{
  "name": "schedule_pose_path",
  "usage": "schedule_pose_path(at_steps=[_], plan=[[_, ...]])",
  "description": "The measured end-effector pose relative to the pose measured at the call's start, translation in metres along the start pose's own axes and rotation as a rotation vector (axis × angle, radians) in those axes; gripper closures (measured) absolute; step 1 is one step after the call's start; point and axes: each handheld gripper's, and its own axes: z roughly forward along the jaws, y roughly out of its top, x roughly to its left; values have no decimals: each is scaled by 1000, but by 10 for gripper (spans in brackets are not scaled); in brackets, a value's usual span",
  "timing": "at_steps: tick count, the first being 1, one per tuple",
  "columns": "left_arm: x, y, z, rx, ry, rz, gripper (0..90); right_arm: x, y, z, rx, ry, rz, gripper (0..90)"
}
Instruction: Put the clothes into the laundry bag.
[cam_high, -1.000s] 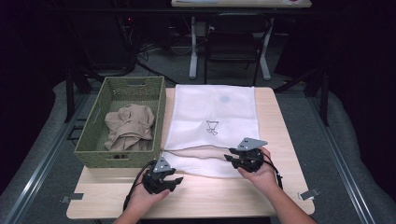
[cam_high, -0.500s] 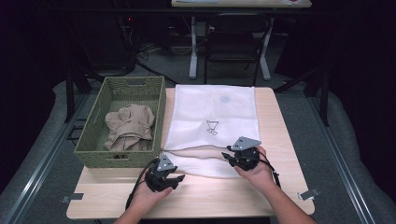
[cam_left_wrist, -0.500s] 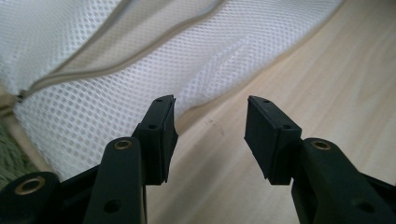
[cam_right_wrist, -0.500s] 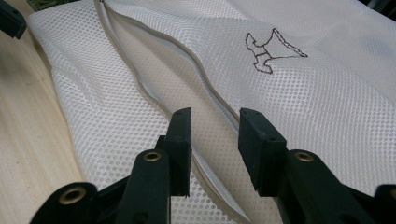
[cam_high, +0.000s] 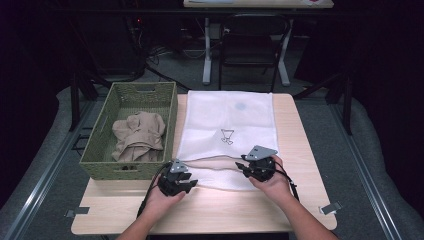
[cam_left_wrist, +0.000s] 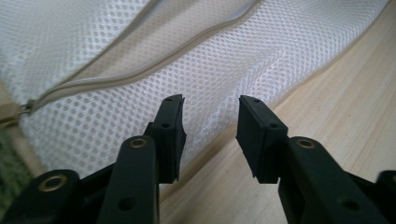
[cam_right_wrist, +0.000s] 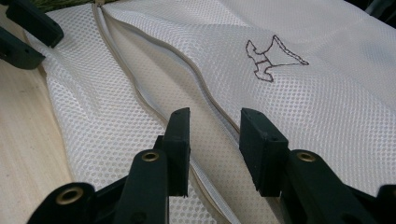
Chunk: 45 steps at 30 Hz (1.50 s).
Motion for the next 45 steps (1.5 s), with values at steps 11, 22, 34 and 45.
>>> schedule_pose_path(at_steps=[11, 22, 34, 45], plan=[[-7, 0, 7, 46, 13, 33, 809, -2, -2, 3, 10, 7, 4, 620], [-18, -1, 5, 66, -37, 33, 857, 0, -3, 6, 40, -1, -30, 623], [-22, -9, -3, 82, -50, 16, 845, 4, -4, 10, 68, 7, -67, 620], [-20, -10, -1, 72, -80, -9, 752, 10, -4, 17, 91, 33, -91, 634]])
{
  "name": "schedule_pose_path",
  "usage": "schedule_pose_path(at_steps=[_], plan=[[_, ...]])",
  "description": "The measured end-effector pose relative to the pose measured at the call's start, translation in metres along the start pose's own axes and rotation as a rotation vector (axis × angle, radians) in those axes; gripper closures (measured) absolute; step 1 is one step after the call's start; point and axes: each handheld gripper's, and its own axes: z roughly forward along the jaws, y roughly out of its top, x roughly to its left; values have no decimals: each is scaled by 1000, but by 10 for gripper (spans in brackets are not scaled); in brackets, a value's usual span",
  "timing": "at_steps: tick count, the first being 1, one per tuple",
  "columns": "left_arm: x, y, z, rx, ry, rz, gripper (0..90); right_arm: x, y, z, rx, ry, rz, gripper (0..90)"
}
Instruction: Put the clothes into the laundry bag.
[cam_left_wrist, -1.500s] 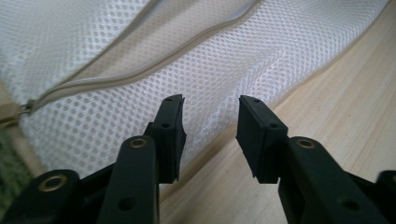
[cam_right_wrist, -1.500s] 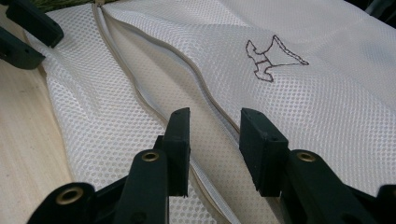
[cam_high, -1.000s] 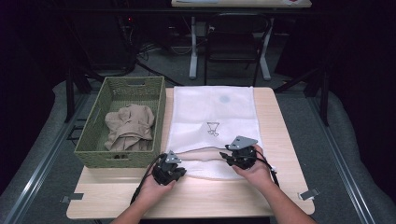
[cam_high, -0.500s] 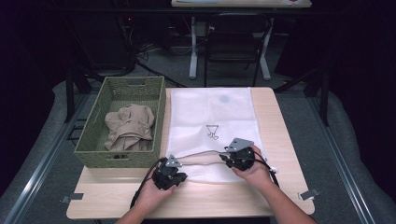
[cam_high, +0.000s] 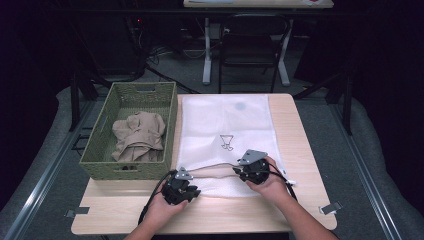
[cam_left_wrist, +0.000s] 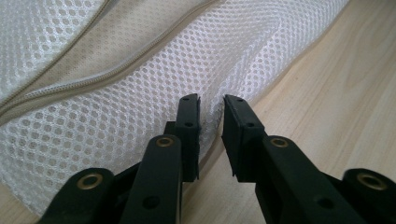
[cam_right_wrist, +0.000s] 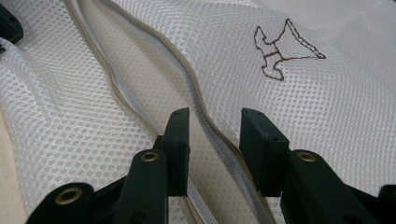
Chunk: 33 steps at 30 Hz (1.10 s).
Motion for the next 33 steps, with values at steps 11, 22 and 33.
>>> schedule_pose_path(at_steps=[11, 22, 33], plan=[[-1, 1, 1, 1, -6, 13, 701, 8, 3, 9, 10, -10, -50, 655], [-1, 1, 1, 5, -8, 12, 689, 11, 7, 11, 31, -22, -73, 788], [-1, 1, 1, 4, -9, 13, 680, 8, 7, 10, 42, 5, -54, 864]])
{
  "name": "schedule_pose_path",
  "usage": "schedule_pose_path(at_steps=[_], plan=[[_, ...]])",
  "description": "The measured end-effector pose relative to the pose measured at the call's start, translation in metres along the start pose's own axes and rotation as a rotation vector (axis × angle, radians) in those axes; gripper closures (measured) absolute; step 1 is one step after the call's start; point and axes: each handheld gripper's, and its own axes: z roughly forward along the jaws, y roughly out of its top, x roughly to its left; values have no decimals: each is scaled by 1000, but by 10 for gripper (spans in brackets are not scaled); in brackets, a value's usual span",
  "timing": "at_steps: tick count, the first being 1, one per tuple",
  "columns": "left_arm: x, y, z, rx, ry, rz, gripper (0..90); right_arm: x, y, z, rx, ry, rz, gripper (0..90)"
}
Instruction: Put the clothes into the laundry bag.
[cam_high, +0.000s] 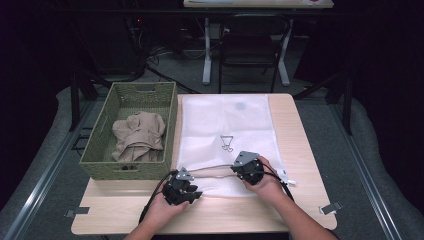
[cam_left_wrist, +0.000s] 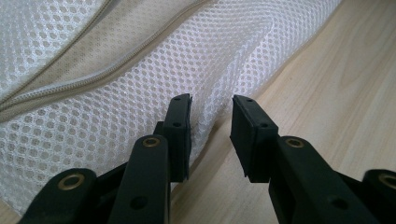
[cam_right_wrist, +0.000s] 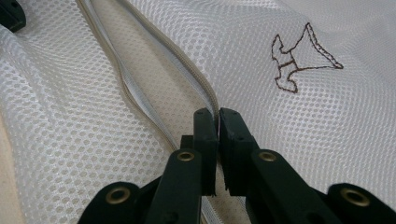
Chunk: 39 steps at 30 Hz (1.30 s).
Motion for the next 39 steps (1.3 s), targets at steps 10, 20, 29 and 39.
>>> schedule_pose_path(at_steps=[10, 20, 29, 39], plan=[[0, 0, 0, -1, 0, -3, 680, -2, 3, -5, -17, -7, 4, 868], [-1, 0, 0, -2, 2, -6, 676, -8, 16, -24, -65, -56, -6, 869], [0, 0, 0, -4, 3, -7, 677, -10, 13, -14, -47, -47, 29, 861], [0, 0, 0, -8, 1, -8, 676, -11, 7, 1, -8, -51, 16, 757]])
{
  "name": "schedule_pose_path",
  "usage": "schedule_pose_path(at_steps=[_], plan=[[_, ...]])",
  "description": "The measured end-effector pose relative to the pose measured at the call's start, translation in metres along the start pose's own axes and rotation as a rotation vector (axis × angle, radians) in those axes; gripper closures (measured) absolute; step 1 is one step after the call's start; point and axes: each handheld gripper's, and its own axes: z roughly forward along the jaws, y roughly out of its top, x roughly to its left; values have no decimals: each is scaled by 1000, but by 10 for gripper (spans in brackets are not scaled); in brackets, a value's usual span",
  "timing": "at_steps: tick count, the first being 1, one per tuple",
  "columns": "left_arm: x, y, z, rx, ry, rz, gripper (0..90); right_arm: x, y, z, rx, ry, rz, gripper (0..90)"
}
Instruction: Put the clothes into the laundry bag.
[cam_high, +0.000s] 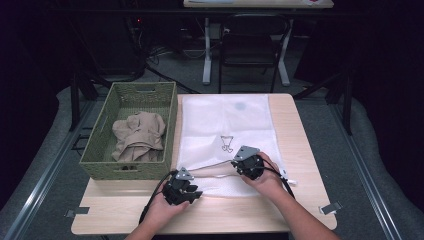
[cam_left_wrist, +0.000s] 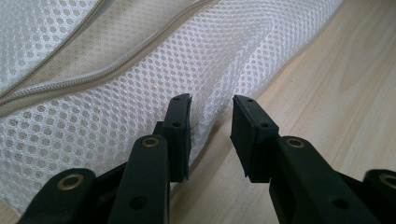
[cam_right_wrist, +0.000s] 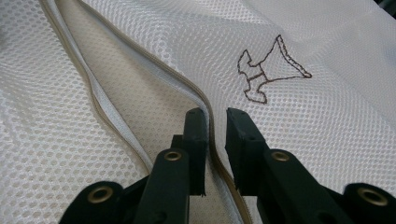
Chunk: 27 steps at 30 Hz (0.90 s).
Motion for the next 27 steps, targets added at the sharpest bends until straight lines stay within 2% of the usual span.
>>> schedule_pose_path(at_steps=[5, 10, 15, 23, 27], plan=[[1, 0, 0, -6, -7, -7, 677, 0, -2, 4, 10, 4, 17, 689], [1, 0, 0, -2, -8, -8, 677, 2, -4, 12, 34, 10, 4, 644], [1, 0, 0, -7, -9, -8, 675, -1, -2, 23, 52, -14, 1, 633], [1, 0, 0, -8, -9, -8, 675, -5, 8, 28, 46, -36, 2, 770], [1, 0, 0, -8, -8, -8, 675, -10, 14, 28, 53, -7, 16, 847]])
